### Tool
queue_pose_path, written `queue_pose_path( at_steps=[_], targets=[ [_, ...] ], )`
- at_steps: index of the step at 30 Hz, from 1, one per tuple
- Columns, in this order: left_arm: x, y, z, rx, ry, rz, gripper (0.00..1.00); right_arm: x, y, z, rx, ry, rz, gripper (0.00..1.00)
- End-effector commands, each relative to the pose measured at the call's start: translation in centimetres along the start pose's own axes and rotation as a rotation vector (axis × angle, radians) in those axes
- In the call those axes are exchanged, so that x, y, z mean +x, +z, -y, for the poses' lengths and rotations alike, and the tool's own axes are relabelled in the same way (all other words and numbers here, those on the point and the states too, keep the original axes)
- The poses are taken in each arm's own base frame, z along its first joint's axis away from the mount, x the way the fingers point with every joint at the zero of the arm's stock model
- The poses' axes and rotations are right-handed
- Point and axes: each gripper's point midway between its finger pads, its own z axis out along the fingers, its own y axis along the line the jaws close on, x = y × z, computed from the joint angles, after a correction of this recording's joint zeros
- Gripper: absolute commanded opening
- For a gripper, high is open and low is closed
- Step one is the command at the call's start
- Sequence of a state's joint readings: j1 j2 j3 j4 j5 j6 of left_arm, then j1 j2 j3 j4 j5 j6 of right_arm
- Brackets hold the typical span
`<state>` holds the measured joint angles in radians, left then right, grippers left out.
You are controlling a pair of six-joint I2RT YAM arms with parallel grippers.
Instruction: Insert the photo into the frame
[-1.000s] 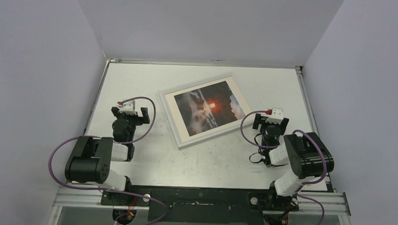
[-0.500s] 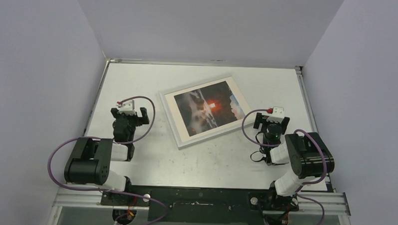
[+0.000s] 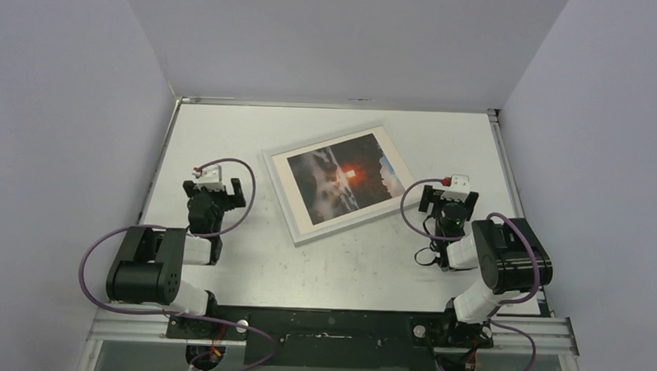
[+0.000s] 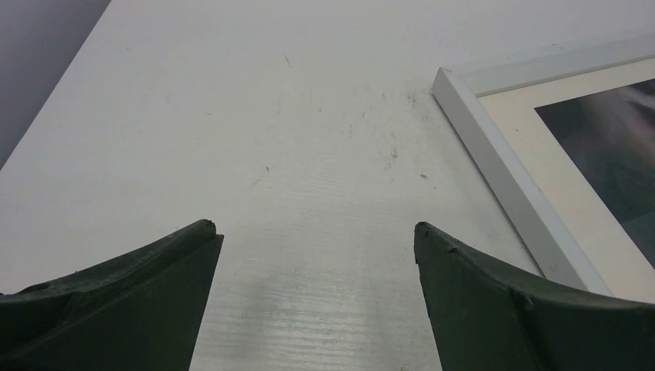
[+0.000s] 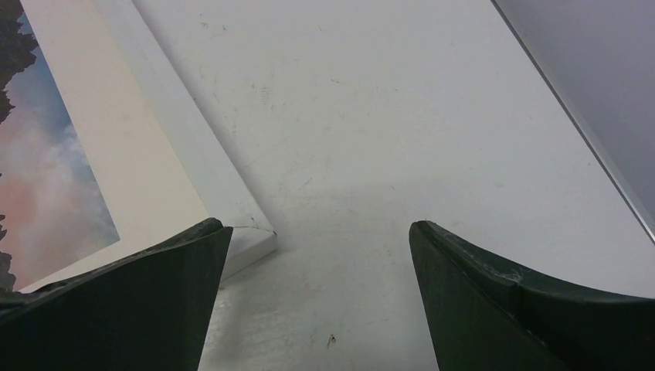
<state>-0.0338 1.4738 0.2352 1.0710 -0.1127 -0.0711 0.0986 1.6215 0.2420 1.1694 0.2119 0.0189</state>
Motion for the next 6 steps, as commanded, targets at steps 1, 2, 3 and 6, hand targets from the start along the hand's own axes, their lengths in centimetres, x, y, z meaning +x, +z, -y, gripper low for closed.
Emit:
queue_pose_path(
  at_steps=[1, 2, 3, 6],
  targets=[
    [-1.84, 0.82, 0.19, -0.004, -0.017, 0.049, 0.96, -1.74, 0.53, -0.39, -0.014, 0.032, 0.055, 0.9],
    [-1.78, 0.8, 0.18, -0.005, -0.016, 0.047, 0.96, -1.75, 0.52, -0.38, -0.013, 0.031, 0.055, 0.9],
    [-1.75, 0.83, 0.14, -0.008, -0.014, 0.046, 0.96, -1.74, 0.52, -0.41, -0.014, 0.031, 0.055, 0.9],
    [-1.83, 0.68, 0.17, -0.006, -0.016, 0.052, 0.96, -1.78, 0.53, -0.39, -0.014, 0.032, 0.056, 0.9]
  ],
)
